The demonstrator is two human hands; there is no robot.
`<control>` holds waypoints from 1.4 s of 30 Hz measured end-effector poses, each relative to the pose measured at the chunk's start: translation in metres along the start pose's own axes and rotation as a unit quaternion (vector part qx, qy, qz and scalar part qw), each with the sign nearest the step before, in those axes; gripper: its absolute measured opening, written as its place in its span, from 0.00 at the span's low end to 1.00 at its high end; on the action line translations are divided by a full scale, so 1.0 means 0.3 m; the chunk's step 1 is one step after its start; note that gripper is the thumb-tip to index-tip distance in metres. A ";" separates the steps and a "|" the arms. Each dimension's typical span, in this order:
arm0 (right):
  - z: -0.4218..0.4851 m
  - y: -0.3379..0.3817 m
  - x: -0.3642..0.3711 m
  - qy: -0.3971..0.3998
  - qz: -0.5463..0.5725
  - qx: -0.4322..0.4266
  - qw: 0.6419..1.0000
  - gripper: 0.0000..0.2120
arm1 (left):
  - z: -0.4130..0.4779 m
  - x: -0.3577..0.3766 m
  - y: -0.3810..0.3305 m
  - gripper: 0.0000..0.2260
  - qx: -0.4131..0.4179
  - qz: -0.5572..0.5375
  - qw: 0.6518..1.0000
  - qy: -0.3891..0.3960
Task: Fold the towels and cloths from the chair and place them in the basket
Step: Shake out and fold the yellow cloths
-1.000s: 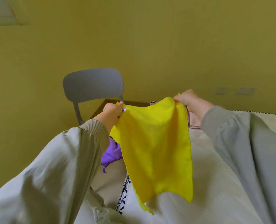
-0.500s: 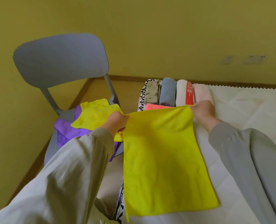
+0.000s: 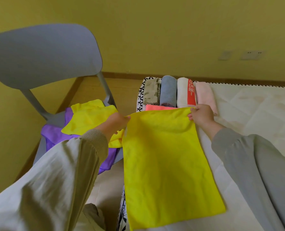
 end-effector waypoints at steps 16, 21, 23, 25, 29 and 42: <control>-0.009 0.024 0.022 0.017 0.006 -0.012 1.000 0.11 | 0.013 0.014 0.051 0.22 -0.025 -0.009 1.000 -0.013; -0.017 0.016 0.017 0.021 0.026 -0.004 0.999 0.08 | 0.022 -0.012 0.057 0.21 0.014 0.085 0.995 -0.041; -0.021 0.018 0.017 0.025 0.032 0.001 0.999 0.07 | 0.021 -0.014 0.056 0.21 0.006 0.086 0.996 -0.038; -0.023 0.018 0.016 0.027 0.033 0.005 0.999 0.09 | 0.020 -0.007 0.053 0.22 -0.003 0.071 0.997 -0.028; -0.027 0.018 0.016 0.028 0.036 0.008 0.999 0.10 | 0.007 0.013 0.044 0.22 -0.054 -0.028 0.998 0.000; -0.023 0.052 -0.003 0.058 0.227 0.094 0.968 0.18 | 0.027 0.026 0.039 0.21 -0.072 -0.525 0.845 -0.078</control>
Point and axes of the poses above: each hand's wrist, its own z-axis towards the middle knuckle, its own x-axis out of the palm, y = z × x, the point moved 4 cm from there along z, towards the middle knuckle, and after that the axes turned 13 degrees about x, right-handed, at the moved point
